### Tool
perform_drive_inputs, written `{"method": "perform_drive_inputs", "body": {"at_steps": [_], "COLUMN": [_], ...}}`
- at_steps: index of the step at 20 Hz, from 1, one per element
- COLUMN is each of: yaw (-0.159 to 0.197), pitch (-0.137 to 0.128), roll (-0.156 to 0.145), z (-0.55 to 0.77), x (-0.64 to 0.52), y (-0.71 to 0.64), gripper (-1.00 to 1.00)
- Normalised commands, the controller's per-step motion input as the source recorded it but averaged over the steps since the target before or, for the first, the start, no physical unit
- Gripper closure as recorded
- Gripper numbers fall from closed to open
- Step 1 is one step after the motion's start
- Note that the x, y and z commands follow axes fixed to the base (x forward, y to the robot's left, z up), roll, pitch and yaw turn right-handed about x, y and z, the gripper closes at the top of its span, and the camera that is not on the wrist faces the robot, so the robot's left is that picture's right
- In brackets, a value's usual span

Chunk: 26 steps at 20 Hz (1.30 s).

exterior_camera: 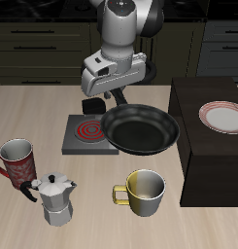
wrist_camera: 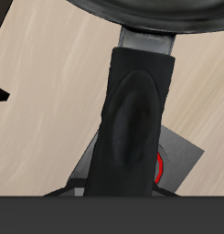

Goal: Place the frying pan on the top layer of the shelf

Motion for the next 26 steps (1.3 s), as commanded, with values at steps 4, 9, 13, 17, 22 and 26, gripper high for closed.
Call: {"method": "perform_drive_inputs", "body": {"at_steps": [4, 9, 13, 17, 22, 26], "yaw": [0.011, 0.017, 0.022, 0.033, 0.025, 0.036], "pitch": [0.018, 0.019, 0.014, 0.004, 0.005, 0.009], "roll": [-0.011, 0.012, -0.038, 0.008, -0.012, -0.023], "z": [-0.06, -0.05, -0.07, 0.01, 0.0, -0.1], "x": [0.09, 0.04, 0.05, -0.01, 0.02, 0.05], "y": [0.14, 0.08, -0.04, 0.07, 0.02, -0.01], "gripper": [1.0, 1.0, 1.0, 1.0, 1.0, 1.0]}}
